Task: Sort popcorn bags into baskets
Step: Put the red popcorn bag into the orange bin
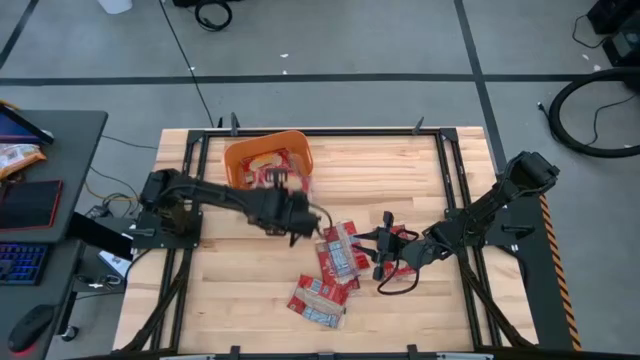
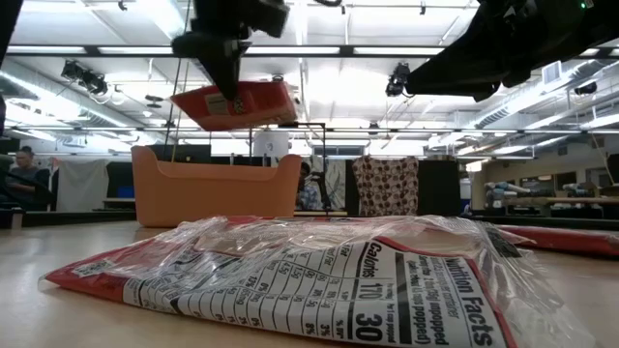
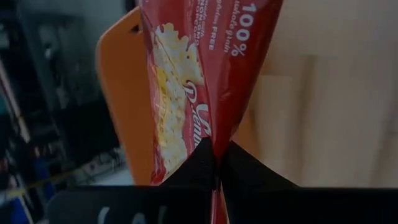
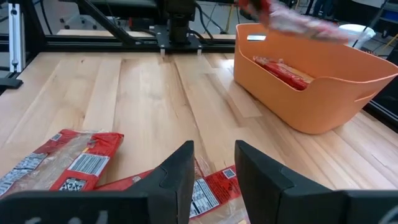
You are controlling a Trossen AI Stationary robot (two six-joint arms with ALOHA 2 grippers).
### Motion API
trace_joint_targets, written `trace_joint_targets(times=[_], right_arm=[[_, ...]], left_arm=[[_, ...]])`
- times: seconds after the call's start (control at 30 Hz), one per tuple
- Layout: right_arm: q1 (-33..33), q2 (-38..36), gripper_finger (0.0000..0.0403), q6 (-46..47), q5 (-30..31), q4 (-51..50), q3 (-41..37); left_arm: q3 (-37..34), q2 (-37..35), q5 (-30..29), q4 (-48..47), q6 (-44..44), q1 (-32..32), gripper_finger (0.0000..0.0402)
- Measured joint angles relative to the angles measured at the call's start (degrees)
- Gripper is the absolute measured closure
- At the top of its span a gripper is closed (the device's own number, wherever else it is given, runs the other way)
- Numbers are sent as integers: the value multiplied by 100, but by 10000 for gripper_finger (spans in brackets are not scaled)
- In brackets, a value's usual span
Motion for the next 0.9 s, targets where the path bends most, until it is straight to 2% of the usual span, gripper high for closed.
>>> trace_joint_targets(times=[0.17, 0.37, 0.53, 0.63, 0.77, 0.9], right_arm=[[0, 0, 282, -15, -2, 20, 0], [1, 0, 282, 2, -9, -17, 0], [13, 0, 282, 2, -110, -20, 0], [17, 0, 282, -23, -166, -29, -1], [17, 0, 282, -39, -162, -95, -2], [-5, 0, 282, -39, -162, -103, -2]], left_arm=[[-7, -18, -178, 28, 209, 698, 383], [-59, 3, 187, 527, 1030, 1752, 379], [-753, -28, 1095, 1319, 1728, 2695, 378], [-1206, -31, 1086, 1654, 1766, 3125, 366], [-1344, -49, 972, 1549, 1856, 3365, 322], [-1170, -238, 1012, 1481, 1899, 3102, 278]])
